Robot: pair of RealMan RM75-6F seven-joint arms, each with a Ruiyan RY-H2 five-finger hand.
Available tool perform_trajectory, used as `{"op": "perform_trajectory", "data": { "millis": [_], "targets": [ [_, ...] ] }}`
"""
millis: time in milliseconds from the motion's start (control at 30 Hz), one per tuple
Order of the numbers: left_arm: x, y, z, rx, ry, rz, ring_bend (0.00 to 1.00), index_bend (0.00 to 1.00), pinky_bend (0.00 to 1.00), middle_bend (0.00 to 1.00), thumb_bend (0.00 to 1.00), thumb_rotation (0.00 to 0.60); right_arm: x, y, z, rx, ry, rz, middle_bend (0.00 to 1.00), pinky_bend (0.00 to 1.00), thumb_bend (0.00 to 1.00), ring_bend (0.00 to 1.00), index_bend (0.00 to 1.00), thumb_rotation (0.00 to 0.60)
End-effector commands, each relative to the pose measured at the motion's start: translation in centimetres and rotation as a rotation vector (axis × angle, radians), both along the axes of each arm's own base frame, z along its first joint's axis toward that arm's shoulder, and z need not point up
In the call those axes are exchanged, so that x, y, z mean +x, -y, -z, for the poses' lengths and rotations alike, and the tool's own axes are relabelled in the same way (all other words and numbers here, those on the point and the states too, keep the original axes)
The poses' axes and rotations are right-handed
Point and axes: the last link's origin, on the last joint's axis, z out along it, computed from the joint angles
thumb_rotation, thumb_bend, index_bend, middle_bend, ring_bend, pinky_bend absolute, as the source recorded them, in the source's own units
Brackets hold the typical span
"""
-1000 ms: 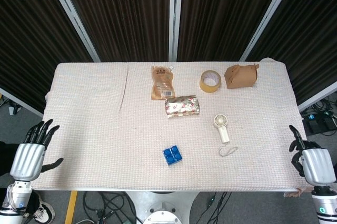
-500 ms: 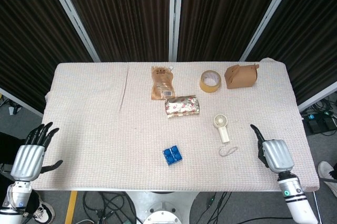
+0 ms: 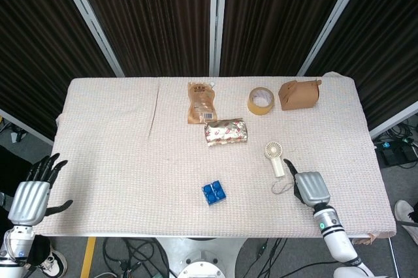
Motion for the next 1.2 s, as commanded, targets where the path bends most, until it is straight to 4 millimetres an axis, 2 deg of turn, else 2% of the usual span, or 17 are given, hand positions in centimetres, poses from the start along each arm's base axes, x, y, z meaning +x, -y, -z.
{"op": "perform_trajectory", "data": {
  "millis": [33,467,1200],
  "targets": [
    [-0.1,0.0,0.0,0.003,0.002,-0.002,0.0,0.13,0.12,0.04,0.0,0.6,0.2,0.2,0.4,0.008,0.0,-0.003,0.86,0.72,1.0,0.83,0.0,0.6],
    [-0.8,0.1,-0.4,0.013,0.005,-0.016,0.0,0.13,0.12,0.04,0.0,0.6,1.1,1.2,1.7,0.027,0.017,0.016,0.86,0.72,1.0,0.83,0.0,0.6],
    [-0.7,0.0,-0.4,0.011,0.006,-0.011,0.0,0.13,0.12,0.04,0.0,0.6,0.9,1.1,1.6,0.022,0.028,0.041,0.86,0.72,1.0,0.83,0.0,0.6]
  ]
}}
